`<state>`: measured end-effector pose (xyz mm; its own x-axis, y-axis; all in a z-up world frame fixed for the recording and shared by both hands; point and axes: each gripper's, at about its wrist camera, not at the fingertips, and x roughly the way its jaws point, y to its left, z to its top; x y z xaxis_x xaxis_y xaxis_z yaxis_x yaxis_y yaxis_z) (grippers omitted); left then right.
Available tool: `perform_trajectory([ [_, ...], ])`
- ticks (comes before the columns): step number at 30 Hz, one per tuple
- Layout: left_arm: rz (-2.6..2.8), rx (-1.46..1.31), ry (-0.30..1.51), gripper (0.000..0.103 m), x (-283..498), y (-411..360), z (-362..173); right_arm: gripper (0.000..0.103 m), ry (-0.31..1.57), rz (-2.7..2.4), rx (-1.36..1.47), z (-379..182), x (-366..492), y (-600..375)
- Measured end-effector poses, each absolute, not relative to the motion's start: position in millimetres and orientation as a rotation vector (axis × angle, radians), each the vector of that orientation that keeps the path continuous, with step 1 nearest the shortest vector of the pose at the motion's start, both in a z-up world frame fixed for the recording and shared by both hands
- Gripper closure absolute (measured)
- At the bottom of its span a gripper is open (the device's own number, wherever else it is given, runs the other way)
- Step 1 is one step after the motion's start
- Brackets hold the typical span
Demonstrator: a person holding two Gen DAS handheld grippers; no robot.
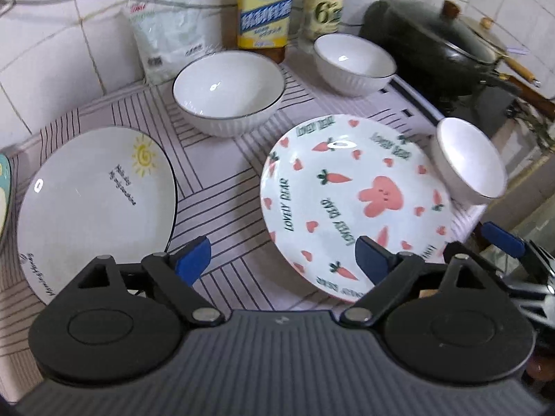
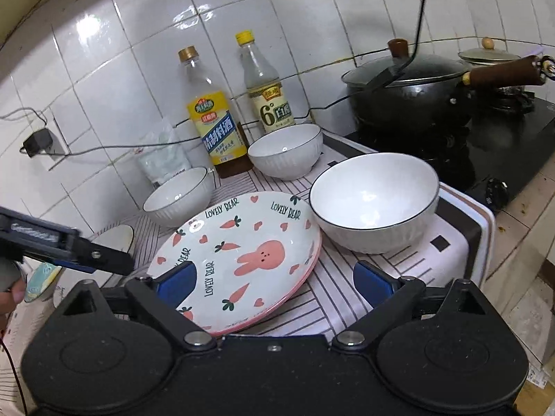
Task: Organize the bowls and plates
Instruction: 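Grasp the pink-rabbit plate rim with the left tool, then carry the pink-rabbit plate with the left tool onto the sun-print plate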
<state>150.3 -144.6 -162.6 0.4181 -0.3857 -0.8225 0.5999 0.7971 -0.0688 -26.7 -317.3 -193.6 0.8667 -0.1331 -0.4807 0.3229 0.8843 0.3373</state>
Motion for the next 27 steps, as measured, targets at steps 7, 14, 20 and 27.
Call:
perform_trajectory([
  [7, -0.570, 0.249, 0.950, 0.016, 166.2, -149.1, -193.2, 0.029, 0.533, -0.226, 0.428, -212.1, -4.8, -317.8],
  [14, -0.539, 0.172, 0.969, 0.053, 179.8, -148.3, -202.3, 0.056, 0.581, -0.180, 0.405, -217.2, 7.3, -324.5],
  [20, -0.597, 0.105, 0.974, 0.071, 188.0, -149.7, -206.8, 0.067, 0.602, -0.200, 0.338, -219.5, 13.6, -322.9],
  [27, -0.646, 0.116, 0.982, 0.079, 187.0, -156.9, -209.8, 0.069, 0.606, -0.195, 0.383, -221.6, 17.8, -329.6],
])
